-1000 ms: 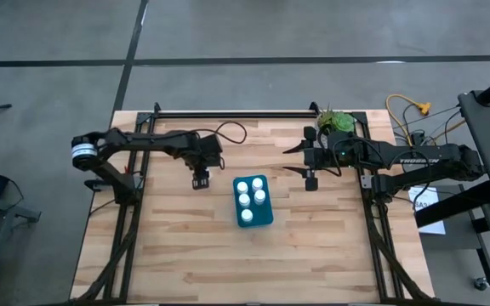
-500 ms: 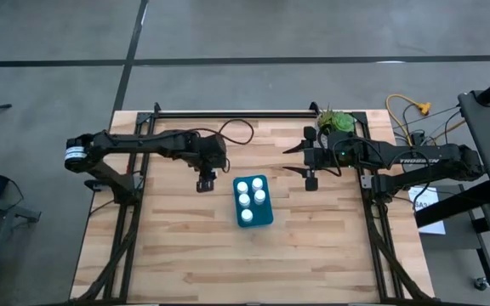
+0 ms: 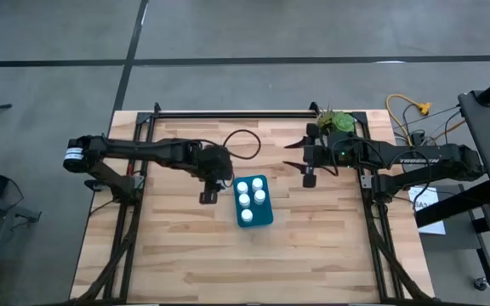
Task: Pick and place pill bottles into a basket
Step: Put the white pill bottle into the blue bin
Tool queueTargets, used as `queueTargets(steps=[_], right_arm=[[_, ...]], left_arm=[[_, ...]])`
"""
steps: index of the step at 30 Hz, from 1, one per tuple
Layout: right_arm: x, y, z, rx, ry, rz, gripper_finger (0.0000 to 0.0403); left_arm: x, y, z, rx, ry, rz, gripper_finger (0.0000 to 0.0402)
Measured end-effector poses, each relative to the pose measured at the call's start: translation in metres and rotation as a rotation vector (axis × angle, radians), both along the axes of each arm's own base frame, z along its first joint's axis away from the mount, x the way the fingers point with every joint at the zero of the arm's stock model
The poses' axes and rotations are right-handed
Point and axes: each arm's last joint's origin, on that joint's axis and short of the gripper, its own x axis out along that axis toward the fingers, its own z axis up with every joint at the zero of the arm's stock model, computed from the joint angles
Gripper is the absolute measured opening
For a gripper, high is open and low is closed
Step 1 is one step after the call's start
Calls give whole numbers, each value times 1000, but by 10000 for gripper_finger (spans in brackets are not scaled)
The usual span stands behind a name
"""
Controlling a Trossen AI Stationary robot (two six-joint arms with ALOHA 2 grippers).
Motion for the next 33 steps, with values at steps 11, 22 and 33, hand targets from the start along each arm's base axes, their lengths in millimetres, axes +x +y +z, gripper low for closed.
queueTargets(steps=[11,22,33], right_arm=[[-4,-6,1,-41,-4,-243,203],[-17,-11,5,-70,-15,-468,203],[-54,-10,12,-66,-46,-616,203]], left_arm=[[7,-17,4,0,-74,-56,140],[39,-29,-5,0,4,-95,140],[77,-48,12,43,8,-188,140]])
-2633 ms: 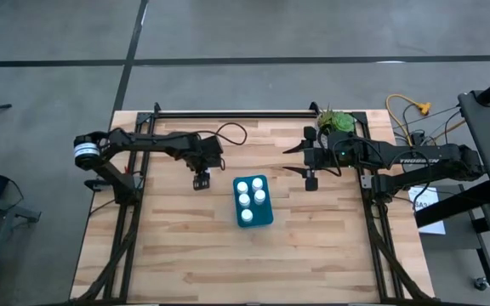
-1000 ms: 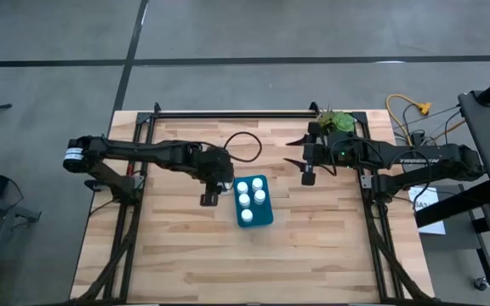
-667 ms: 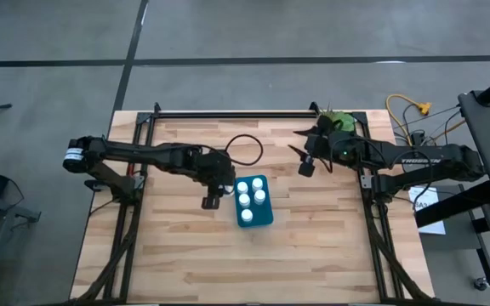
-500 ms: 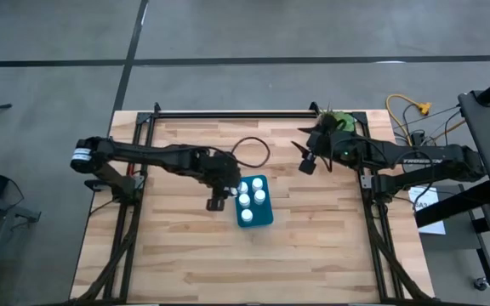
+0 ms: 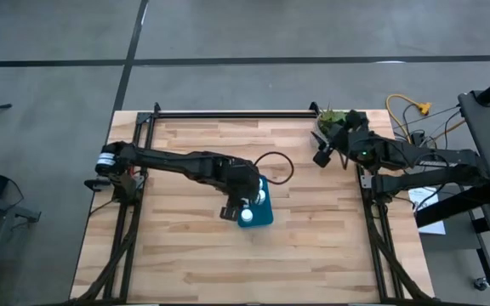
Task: Pick and place pill bottles into a basket
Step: Put the white pill bottle into the blue bin
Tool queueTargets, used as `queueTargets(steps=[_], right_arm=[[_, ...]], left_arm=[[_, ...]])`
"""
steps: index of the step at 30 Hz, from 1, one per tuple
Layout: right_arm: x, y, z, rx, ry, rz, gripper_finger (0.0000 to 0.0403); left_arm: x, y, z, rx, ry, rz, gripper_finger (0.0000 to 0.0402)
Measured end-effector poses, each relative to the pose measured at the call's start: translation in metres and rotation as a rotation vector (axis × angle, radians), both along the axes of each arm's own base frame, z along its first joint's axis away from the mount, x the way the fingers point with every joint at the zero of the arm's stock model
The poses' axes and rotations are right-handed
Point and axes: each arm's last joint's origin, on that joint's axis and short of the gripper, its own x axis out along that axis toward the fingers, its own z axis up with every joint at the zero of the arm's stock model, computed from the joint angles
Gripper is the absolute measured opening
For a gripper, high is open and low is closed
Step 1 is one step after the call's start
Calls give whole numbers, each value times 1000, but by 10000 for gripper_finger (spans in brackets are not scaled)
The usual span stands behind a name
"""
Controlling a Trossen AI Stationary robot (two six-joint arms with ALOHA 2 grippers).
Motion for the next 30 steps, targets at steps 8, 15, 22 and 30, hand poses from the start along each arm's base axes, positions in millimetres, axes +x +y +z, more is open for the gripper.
queueTargets(steps=[8,15,22,30], right_arm=[[-27,2,6,28,-74,-19,203],[-31,3,5,30,-78,-20,203],[-30,3,4,28,-67,-18,203],[-30,3,4,28,-64,-17,203]], left_arm=[[13,-12,-2,21,-9,-44,140],[33,-15,-18,39,25,-73,140],[40,-15,-13,44,1,-84,140],[43,-16,-15,47,-5,-92,140]])
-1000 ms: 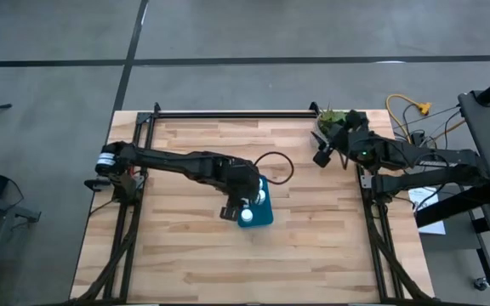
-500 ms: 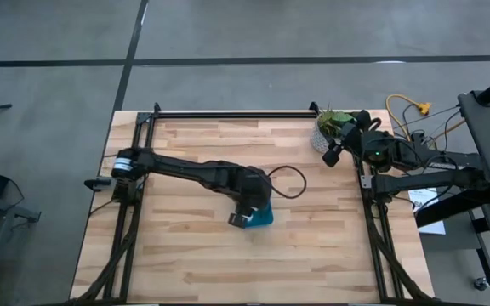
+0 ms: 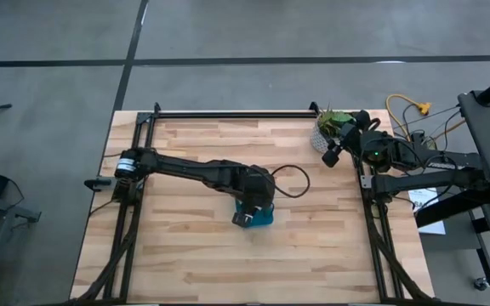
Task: Pick and place pill bottles into a basket
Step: Put the white pill bottle into the blue bin
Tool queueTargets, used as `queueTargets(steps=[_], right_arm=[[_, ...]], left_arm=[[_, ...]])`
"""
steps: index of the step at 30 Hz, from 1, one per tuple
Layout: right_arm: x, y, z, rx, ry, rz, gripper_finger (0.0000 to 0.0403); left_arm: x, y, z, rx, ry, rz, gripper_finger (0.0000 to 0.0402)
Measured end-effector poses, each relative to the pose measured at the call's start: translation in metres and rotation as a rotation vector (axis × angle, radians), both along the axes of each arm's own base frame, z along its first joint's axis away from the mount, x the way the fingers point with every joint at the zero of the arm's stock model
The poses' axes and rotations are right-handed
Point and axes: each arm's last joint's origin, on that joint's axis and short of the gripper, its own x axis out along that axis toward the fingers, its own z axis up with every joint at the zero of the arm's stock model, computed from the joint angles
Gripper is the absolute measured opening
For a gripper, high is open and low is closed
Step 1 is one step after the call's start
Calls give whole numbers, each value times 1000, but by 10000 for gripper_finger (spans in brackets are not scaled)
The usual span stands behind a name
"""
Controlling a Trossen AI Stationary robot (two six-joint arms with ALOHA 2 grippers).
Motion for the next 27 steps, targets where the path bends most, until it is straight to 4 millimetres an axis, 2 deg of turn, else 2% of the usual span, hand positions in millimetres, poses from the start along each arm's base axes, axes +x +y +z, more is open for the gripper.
queueTargets(steps=[10,27], right_arm=[[0,0,0,-5,2,4,203],[1,0,0,-4,2,5,203]], left_arm=[[11,-2,-12,-2,-8,-27,140],[15,-5,-9,-22,-50,-37,140]])
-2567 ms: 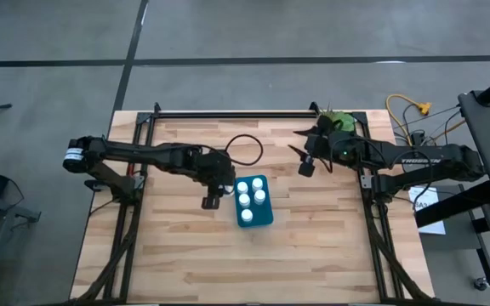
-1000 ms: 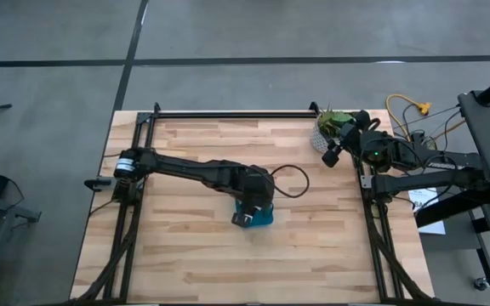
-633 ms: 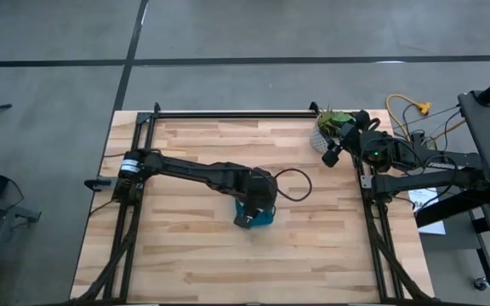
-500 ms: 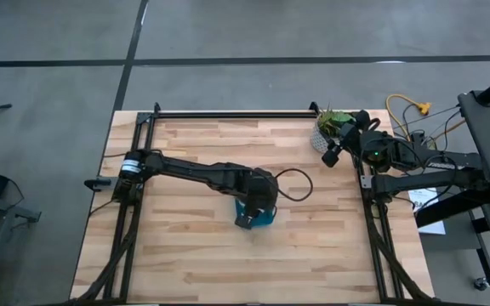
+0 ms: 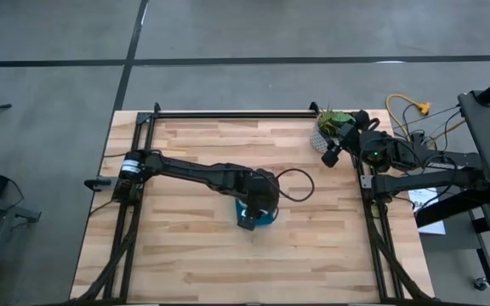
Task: Pick and place pill bottles into a basket
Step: Put the white pill bottle into the blue bin
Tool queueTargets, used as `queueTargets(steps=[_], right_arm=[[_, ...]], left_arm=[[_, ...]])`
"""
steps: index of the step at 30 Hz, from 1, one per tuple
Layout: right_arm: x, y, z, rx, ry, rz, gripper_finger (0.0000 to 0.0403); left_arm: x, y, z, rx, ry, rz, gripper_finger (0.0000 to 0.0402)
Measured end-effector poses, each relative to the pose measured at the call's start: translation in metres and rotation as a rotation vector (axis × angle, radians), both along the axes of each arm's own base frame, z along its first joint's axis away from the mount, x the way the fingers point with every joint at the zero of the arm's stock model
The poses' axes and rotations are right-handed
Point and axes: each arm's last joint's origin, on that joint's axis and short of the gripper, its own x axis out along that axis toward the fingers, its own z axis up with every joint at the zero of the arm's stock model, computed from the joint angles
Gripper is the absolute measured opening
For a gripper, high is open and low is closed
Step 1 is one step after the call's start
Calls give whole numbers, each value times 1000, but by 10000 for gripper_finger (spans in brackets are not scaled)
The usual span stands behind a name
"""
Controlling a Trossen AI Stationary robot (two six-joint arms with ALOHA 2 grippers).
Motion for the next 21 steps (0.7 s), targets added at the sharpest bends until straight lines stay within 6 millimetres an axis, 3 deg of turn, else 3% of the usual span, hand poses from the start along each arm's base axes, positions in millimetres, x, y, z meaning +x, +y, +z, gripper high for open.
queueTargets(steps=[7,15,21], right_arm=[[2,0,-1,1,7,1,203],[2,0,-1,-2,13,3,203],[2,0,-1,-3,13,3,203]], left_arm=[[3,-1,-8,1,16,1,140],[18,-3,-47,7,111,-6,140],[22,-3,-50,13,109,-1,140]])
